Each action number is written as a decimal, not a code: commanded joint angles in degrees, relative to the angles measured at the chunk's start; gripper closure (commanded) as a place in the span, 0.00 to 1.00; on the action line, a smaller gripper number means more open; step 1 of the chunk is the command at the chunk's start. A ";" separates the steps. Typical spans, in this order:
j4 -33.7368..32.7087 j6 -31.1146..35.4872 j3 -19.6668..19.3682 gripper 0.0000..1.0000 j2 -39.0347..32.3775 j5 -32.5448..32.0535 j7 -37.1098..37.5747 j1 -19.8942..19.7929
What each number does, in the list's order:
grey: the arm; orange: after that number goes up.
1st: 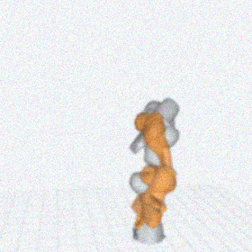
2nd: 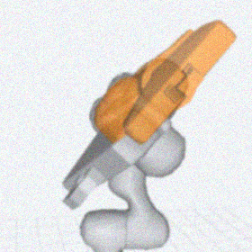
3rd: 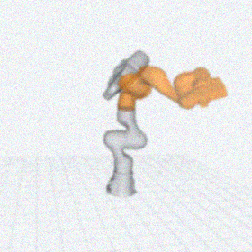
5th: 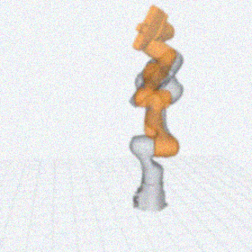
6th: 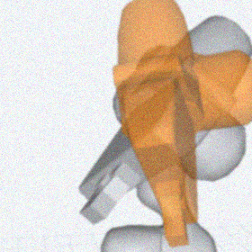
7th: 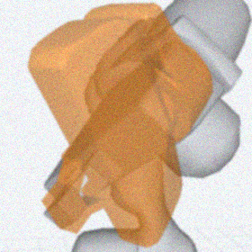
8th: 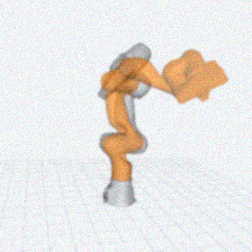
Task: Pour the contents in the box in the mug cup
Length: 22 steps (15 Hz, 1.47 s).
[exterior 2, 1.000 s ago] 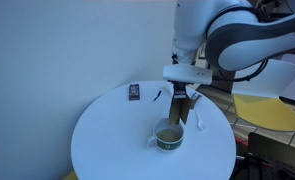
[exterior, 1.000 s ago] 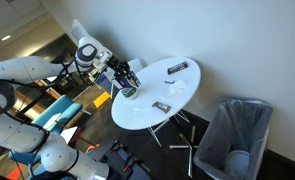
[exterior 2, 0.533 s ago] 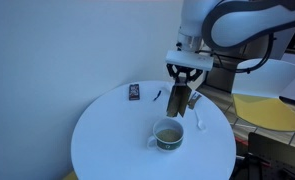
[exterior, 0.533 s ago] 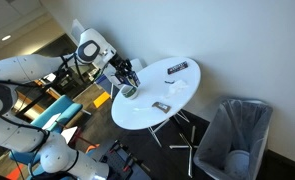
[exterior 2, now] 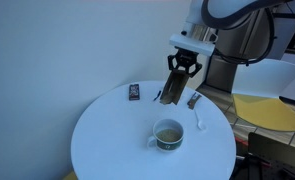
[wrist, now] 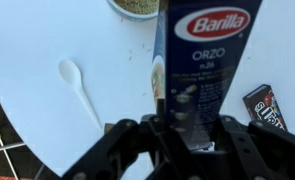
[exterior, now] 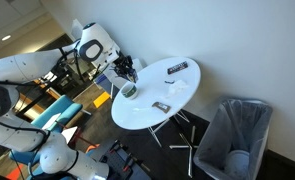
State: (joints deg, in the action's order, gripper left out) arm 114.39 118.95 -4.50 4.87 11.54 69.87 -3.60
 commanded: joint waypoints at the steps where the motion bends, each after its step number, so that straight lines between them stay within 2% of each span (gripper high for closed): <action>1: -2.44 -1.60 -0.70 0.87 -1.79 7.43 -2.25 -0.87; 8: -4.92 -1.34 -1.50 0.87 -7.14 19.59 -1.85 -1.80; 14: -9.15 -2.34 -1.39 0.87 -13.81 27.57 -3.73 -2.78; 19: -11.94 -2.17 -1.16 0.87 -18.67 32.05 -6.00 -3.06; 21: -9.95 -0.37 -1.49 0.87 -17.80 30.37 -5.28 -2.38; 22: -10.15 -0.32 -1.48 0.62 -18.39 30.30 -5.28 -2.38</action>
State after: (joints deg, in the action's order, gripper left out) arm 104.38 118.81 -5.87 -13.53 41.88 64.54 -6.02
